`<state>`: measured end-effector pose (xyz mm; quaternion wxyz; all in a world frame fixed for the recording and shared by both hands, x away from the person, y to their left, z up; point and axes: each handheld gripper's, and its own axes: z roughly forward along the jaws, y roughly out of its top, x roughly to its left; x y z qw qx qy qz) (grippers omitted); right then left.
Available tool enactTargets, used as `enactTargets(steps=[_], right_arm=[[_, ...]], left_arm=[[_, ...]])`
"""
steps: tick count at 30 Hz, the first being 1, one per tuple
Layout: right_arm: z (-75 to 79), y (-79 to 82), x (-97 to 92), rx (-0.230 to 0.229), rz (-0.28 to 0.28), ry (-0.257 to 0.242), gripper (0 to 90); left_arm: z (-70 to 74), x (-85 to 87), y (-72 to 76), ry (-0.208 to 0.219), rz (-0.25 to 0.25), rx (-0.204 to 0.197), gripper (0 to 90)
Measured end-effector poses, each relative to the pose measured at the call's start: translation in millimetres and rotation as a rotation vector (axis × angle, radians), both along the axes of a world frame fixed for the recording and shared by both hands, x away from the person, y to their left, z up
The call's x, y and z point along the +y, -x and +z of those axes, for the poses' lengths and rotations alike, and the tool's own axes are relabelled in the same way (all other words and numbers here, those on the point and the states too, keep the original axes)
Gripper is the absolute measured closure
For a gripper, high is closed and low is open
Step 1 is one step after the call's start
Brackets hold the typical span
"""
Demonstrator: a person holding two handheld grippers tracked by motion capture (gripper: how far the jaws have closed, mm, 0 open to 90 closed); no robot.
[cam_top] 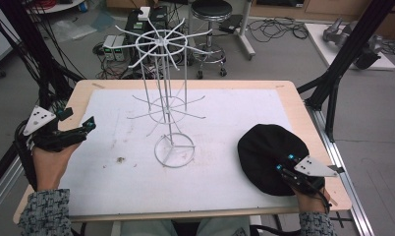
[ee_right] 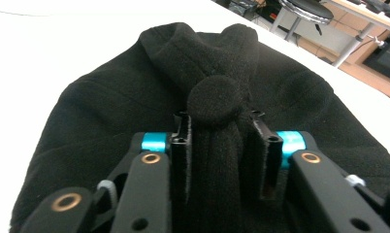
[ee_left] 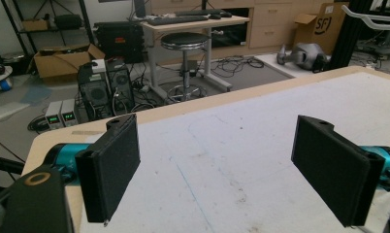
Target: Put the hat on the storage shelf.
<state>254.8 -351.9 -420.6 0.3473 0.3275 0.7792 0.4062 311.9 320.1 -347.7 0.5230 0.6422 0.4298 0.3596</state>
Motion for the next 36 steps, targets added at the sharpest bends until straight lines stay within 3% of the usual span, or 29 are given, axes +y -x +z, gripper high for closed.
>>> enactTargets(steps=[4, 8, 17, 21, 36], right_arm=[[1.1, 0.4, -0.7, -0.009, 0.012, -0.016, 74.9], [4.6, 2.4, -2.6, -0.037, 0.010, -0.081, 77.0], [14.8, 7.9, 3.4, -0.132, 0.009, -0.076, 78.7], [18.8, 8.6, 6.5, -0.150, 0.007, -0.072, 78.7], [43.4, 10.0, 0.6, -0.238, -0.008, -0.151, 79.0]], left_arm=[[0.5, -0.7, 0.9, -0.005, -0.004, -0.001, 17.9], [2.2, 2.4, 2.4, 0.001, 0.006, -0.007, 18.0], [1.3, 1.8, 2.6, 0.000, 0.001, -0.003, 18.1], [0.8, 4.9, 3.4, 0.007, 0.009, -0.003, 18.1], [1.2, 7.0, 4.5, 0.013, 0.015, -0.004, 18.1]])
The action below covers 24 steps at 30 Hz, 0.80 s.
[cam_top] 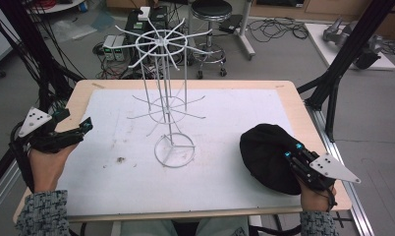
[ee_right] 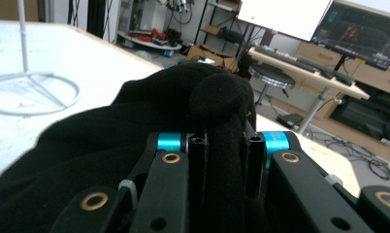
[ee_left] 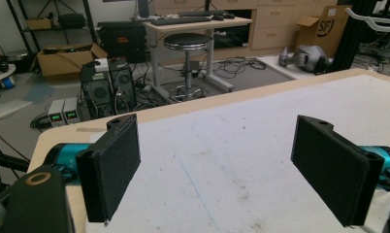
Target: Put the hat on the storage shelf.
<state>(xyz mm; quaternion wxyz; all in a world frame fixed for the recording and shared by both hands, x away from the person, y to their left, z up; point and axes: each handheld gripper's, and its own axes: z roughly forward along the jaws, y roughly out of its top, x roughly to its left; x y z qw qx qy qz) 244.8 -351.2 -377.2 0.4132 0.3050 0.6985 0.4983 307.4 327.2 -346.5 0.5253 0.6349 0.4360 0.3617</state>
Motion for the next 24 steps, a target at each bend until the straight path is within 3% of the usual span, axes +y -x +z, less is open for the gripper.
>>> enactTargets(steps=[6, 14, 24], right_arm=[[16.7, -10.1, -1.2, -0.042, -0.002, -0.031, 79.0], [51.1, -25.1, 0.4, -0.123, -0.006, -0.065, 79.0], [102.7, -41.8, 2.9, -0.224, -0.005, -0.044, 79.0]], left_arm=[[0.7, 1.3, -0.2, 0.006, 0.001, -0.003, 18.1], [0.4, 2.7, -0.3, 0.010, 0.003, -0.004, 18.2], [0.8, 3.0, -0.3, 0.010, 0.003, -0.004, 18.2]])
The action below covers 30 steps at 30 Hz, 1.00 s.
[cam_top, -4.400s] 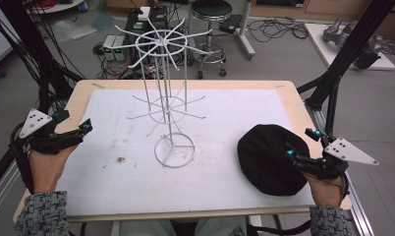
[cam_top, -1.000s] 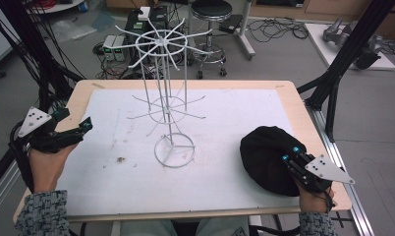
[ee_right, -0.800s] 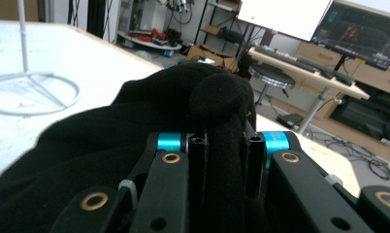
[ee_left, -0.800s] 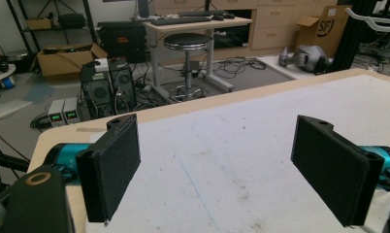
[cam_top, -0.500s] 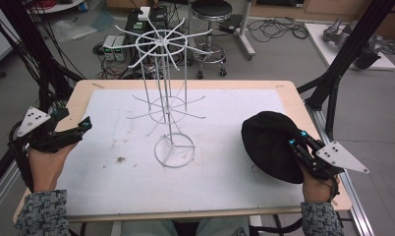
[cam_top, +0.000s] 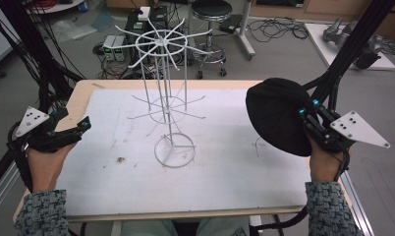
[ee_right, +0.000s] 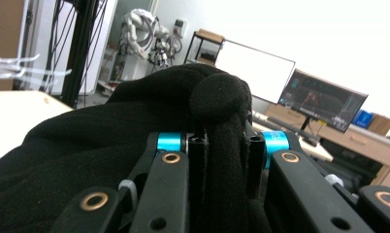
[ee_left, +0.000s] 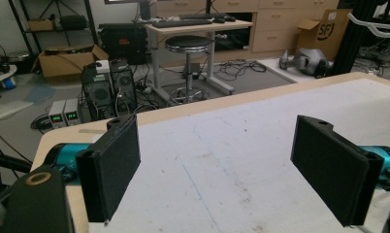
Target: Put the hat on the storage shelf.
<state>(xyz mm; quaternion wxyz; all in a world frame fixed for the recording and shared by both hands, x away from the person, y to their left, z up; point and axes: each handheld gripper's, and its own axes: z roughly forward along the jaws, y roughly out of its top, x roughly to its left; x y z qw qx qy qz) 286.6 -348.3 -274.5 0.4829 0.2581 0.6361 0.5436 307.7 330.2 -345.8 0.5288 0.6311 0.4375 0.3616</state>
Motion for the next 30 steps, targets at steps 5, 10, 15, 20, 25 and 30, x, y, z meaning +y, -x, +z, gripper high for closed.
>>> enactTargets(steps=[5, 10, 15, 20, 25, 30], right_arm=[[22.1, -6.0, 2.1, -0.029, -0.004, -0.004, 79.0], [40.1, -9.8, 4.8, -0.052, 0.008, -0.022, 78.9], [57.4, -12.6, 7.9, -0.073, 0.012, -0.045, 78.9], [76.8, -15.2, 14.1, -0.096, 0.020, -0.057, 78.9], [93.7, -17.1, 22.7, -0.111, 0.047, -0.062, 78.9], [108.1, -18.3, 30.1, -0.122, 0.073, -0.081, 78.8]], left_arm=[[-0.5, 0.1, -0.5, 0.000, -0.001, 0.002, 18.2], [-1.0, 0.4, -0.7, 0.001, -0.002, 0.003, 18.2], [-0.7, 0.8, -0.6, 0.001, 0.000, 0.002, 18.2], [-0.7, 0.3, -1.0, 0.001, -0.003, 0.003, 18.2], [-1.2, 0.4, -1.3, 0.002, -0.004, 0.004, 18.3], [-2.2, 1.5, -1.8, 0.003, -0.001, 0.006, 18.4]])
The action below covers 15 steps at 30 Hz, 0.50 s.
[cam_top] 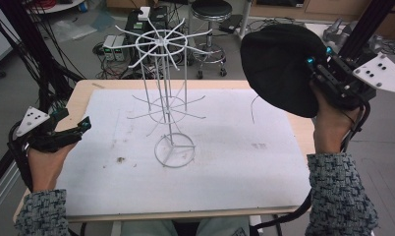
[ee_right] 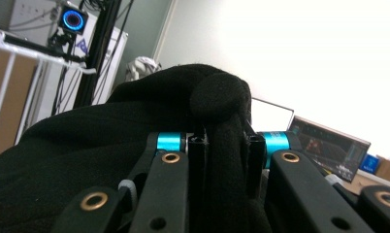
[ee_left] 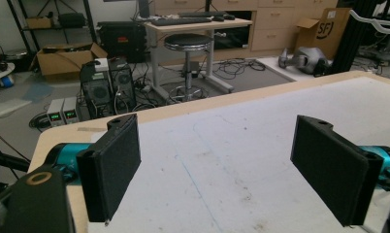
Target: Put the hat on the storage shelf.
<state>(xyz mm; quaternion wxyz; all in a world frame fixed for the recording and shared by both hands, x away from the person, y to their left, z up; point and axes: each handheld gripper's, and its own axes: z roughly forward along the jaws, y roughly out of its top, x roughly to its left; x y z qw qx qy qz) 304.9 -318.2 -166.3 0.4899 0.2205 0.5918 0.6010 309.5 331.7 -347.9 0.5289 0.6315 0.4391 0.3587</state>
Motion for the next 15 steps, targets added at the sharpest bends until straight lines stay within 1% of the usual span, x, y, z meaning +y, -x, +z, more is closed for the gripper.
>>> enactTargets(steps=[2, 3, 4, 7, 15], right_arm=[[5.5, -0.4, 3.1, -0.010, 0.007, 0.000, 78.8], [5.5, -0.4, 3.1, -0.010, 0.007, 0.000, 78.8], [11.2, -0.7, 6.0, -0.014, 0.013, 0.003, 78.8], [17.9, -2.1, 9.9, -0.022, 0.027, -0.003, 78.8], [34.8, -3.3, 19.7, -0.016, 0.079, -0.024, 78.8]], left_arm=[[0.1, 0.1, 0.0, 0.001, 0.001, -0.001, 18.3], [0.1, 0.1, 0.0, 0.001, 0.001, -0.001, 18.3], [0.3, 0.0, 0.1, 0.000, 0.000, -0.002, 18.4], [0.4, -0.3, 0.1, -0.001, 0.001, -0.002, 18.4], [0.1, 0.3, -0.1, -0.001, 0.001, -0.001, 18.4]])
